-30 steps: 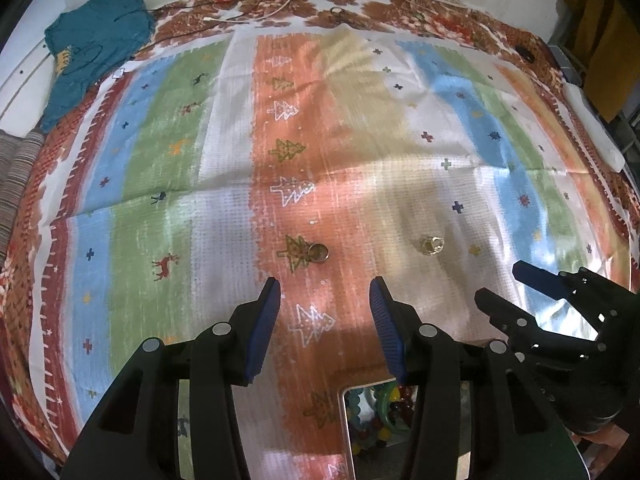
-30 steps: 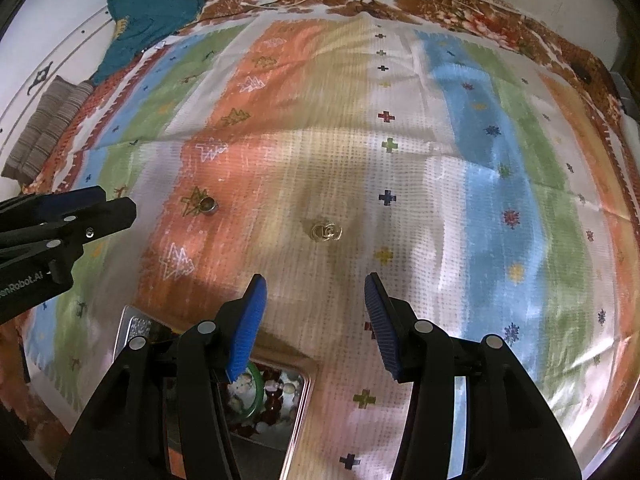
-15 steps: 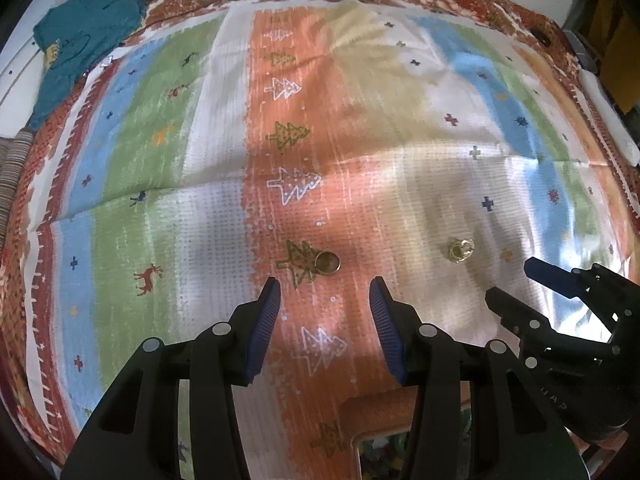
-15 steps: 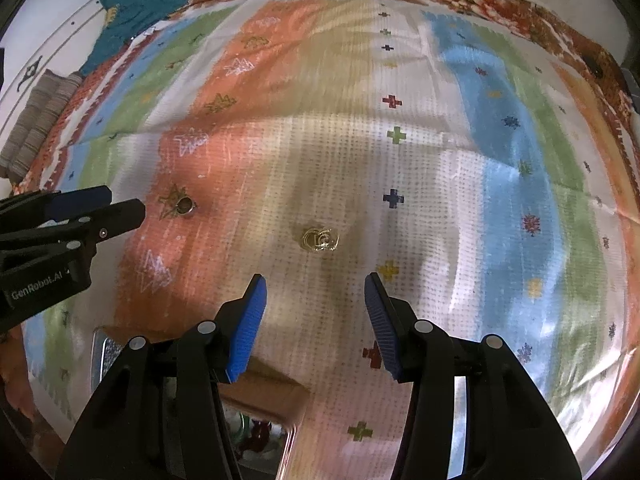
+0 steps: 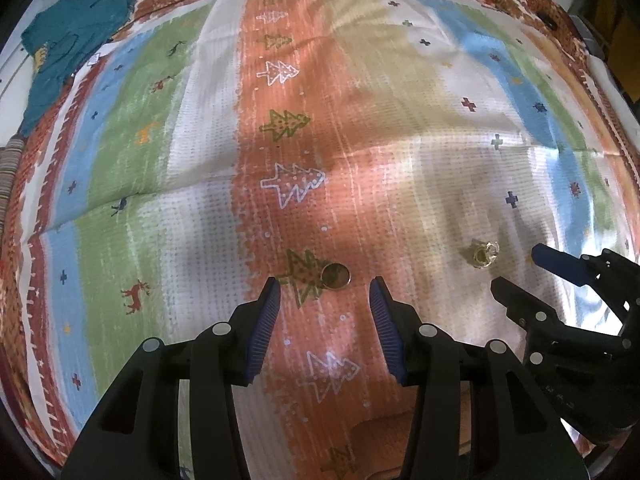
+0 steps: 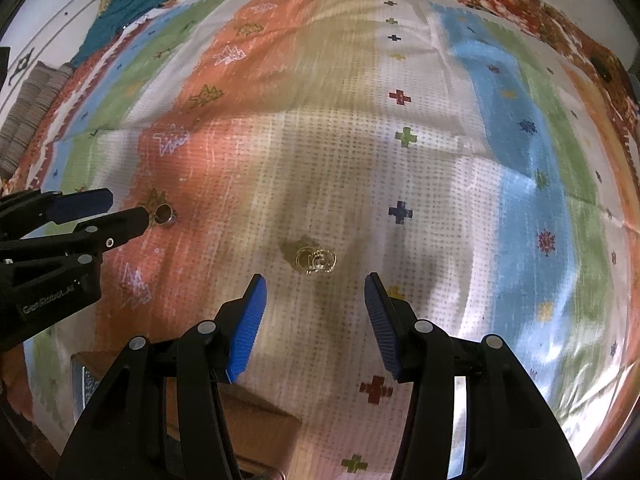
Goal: Organize jewelry
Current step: 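Move both tools toward the small gold rings on the cloth, then grasp a gold ring with the left tool while the right tool grasps the gold earrings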
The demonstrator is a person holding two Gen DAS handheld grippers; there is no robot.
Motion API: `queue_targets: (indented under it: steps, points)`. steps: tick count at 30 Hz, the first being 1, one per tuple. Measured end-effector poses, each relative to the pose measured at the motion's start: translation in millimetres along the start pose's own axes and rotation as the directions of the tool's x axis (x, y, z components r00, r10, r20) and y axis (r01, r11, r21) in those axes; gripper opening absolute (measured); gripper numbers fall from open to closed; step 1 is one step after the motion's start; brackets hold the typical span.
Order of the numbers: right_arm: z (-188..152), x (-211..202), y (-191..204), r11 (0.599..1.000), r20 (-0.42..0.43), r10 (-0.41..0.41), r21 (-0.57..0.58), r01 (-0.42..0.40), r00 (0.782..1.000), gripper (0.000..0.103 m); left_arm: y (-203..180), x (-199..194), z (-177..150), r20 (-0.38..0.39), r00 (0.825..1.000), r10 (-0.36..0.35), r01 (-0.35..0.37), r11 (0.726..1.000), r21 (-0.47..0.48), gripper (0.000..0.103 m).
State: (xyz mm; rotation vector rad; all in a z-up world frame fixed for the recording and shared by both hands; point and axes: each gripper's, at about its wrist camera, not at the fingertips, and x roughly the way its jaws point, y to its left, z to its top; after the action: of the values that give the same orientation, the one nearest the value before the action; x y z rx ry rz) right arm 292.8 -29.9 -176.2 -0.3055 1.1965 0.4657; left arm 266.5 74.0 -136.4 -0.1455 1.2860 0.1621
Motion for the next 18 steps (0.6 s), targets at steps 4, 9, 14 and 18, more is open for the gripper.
queue_targets:
  steps: [4,9,14,18]
  points:
    - [4,8,-2,1.0,-0.014,-0.001,-0.006,0.001,1.0,0.051,2,9,2,-0.016,1.0,-0.002,0.002,1.0,0.002,0.046]
    - [10,15,-7,1.0,-0.025,0.01,-0.005,-0.01,1.0,0.051,0,19,5,-0.034,0.999,-0.008,0.008,1.0,0.018,0.046]
    - [14,22,-6,1.0,-0.036,0.005,-0.011,-0.005,0.999,0.048,0,29,7,-0.053,0.998,-0.02,0.021,1.0,0.021,0.044]
    - [17,26,-6,1.0,-0.039,0.0,-0.015,0.0,0.999,0.046,4,35,9,-0.068,0.997,-0.04,0.04,0.999,0.0,0.04]
